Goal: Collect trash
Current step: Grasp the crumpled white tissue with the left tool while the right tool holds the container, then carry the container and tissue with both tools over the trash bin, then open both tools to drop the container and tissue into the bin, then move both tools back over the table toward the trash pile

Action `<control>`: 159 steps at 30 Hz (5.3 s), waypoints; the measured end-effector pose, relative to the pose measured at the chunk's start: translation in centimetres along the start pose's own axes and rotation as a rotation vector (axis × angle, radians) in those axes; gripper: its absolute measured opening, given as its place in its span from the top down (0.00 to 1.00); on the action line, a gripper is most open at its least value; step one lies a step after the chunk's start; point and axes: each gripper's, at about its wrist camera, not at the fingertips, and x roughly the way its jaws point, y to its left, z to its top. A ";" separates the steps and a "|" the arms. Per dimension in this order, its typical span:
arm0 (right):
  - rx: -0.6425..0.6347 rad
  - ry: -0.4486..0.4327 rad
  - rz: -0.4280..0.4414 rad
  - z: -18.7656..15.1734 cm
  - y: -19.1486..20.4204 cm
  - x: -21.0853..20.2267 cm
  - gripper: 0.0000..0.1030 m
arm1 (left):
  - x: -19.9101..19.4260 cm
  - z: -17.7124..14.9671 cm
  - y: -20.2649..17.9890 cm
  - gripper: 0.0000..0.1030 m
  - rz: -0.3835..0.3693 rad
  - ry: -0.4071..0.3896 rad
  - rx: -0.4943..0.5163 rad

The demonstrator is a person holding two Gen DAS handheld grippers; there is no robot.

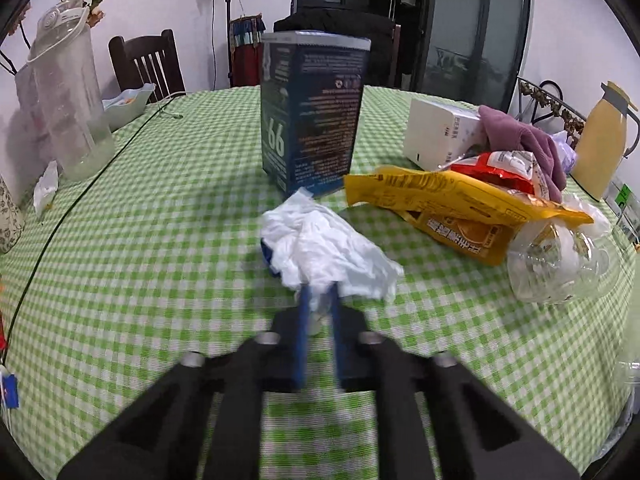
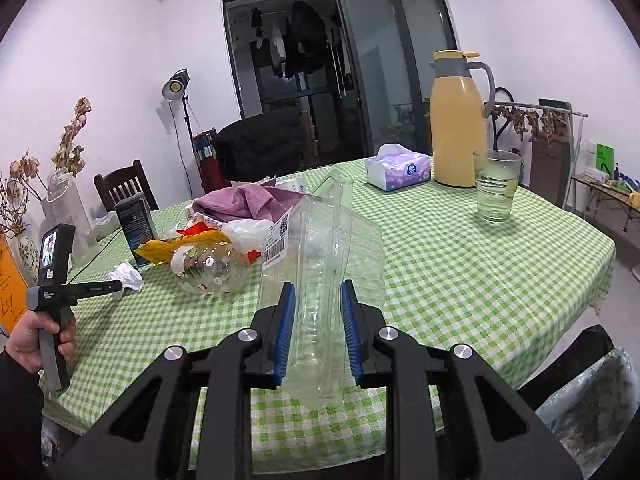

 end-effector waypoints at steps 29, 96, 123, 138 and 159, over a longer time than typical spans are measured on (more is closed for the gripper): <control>-0.016 -0.086 -0.095 2.0 -3.1 -3.4 0.79 | -11.2 0.7 -8.2 1.00 -0.183 -0.262 0.140; 0.490 0.164 -0.664 -15.3 -33.2 -12.0 0.76 | -10.6 -17.8 -55.6 1.00 -0.759 0.009 0.850; 0.695 0.169 -0.724 -18.6 -36.6 -12.9 0.47 | -4.8 -26.6 -62.0 0.49 -0.710 0.217 0.997; 0.657 0.187 -0.732 -17.9 -35.8 -12.4 0.44 | -7.3 -21.5 -58.8 0.25 -0.726 0.112 0.852; 0.395 0.062 -0.679 -6.9 -26.6 -10.9 0.41 | -13.9 -6.9 -40.3 0.07 -0.666 -0.197 0.433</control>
